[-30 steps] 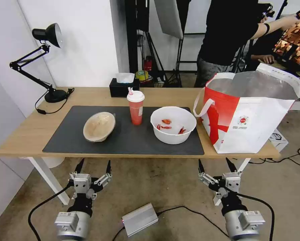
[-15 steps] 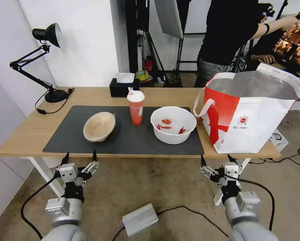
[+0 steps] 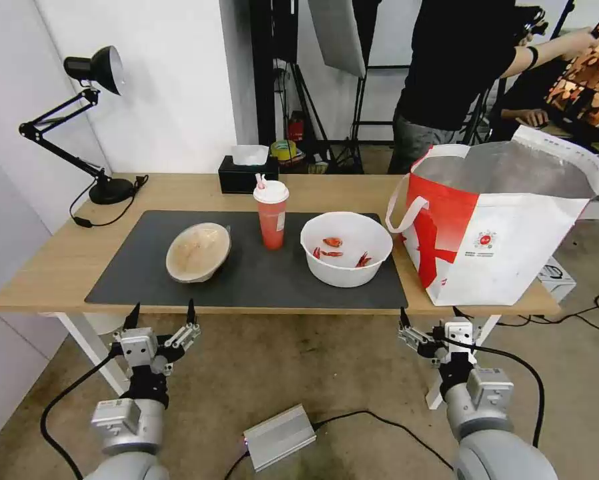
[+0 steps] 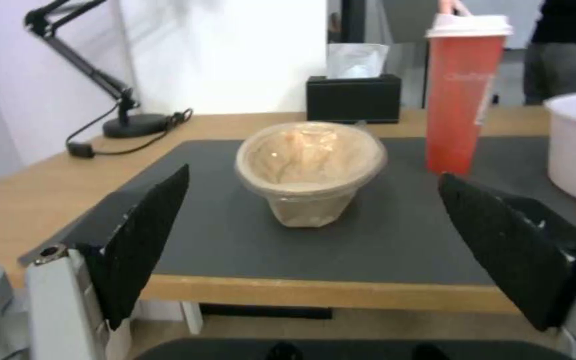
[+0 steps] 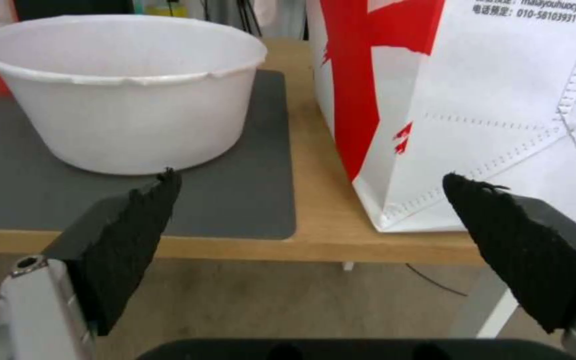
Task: Pick up the trash from the table and place it into the takeout bag.
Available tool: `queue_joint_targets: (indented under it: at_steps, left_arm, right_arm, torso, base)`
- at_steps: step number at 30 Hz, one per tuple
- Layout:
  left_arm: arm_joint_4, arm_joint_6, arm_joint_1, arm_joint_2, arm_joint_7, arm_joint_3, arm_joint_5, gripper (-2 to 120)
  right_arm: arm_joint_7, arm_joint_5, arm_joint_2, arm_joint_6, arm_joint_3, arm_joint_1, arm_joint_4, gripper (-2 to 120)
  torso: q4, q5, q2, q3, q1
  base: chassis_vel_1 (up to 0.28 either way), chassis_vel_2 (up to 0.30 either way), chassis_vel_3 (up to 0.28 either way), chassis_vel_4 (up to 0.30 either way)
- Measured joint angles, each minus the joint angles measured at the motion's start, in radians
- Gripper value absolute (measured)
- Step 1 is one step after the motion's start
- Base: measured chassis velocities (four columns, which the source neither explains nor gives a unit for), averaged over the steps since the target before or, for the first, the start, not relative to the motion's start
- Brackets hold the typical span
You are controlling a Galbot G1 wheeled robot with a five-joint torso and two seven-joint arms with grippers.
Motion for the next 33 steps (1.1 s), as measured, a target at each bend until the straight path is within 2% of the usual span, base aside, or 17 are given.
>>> queue_joint_targets:
  at_steps: [3, 14, 24, 28, 33]
  left_arm:
    - [0.006, -0.025, 0.020, 0.022, 0.022, -0.002, 0.016, 100]
    - [0.018, -0.051, 0.058, 0.023, 0.031, 0.009, 0.051, 100]
    - [0.028, -0.062, 0.068, 0.029, 0.037, 0.008, 0.063, 100]
    - [0.030, -0.064, 0.069, 0.027, 0.036, 0.007, 0.063, 100]
    - [0.031, -0.066, 0.068, 0.024, 0.033, 0.006, 0.063, 100]
  right_arm:
    - [0.003, 0.007, -0.004, 0.001, 0.001, -0.001, 0.006, 100]
    - [0.005, 0.023, -0.015, 0.002, -0.002, 0.004, 0.022, 100]
    - [0.000, 0.061, -0.032, 0.015, -0.052, 0.014, 0.036, 100]
    - [-0.004, 0.065, -0.048, 0.018, -0.072, 0.018, 0.049, 100]
    - [-0.026, 0.092, -0.107, 0.018, -0.102, 0.036, 0.070, 100]
  torso:
    - [0.0000, 0.0000, 0.000, 0.000, 0.000]
    - [0.0000, 0.0000, 0.000, 0.000, 0.000]
    - [0.0000, 0.0000, 0.000, 0.000, 0.000]
    - [0.0000, 0.0000, 0.000, 0.000, 0.000]
    - [0.0000, 0.0001, 0.000, 0.000, 0.000]
  base:
    - [0.000, 0.000, 0.000, 0.000]
    - [0.000, 0.000, 0.000, 0.000]
    - [0.000, 0.000, 0.000, 0.000]
    - [0.000, 0.000, 0.000, 0.000]
    - [0.000, 0.000, 0.000, 0.000]
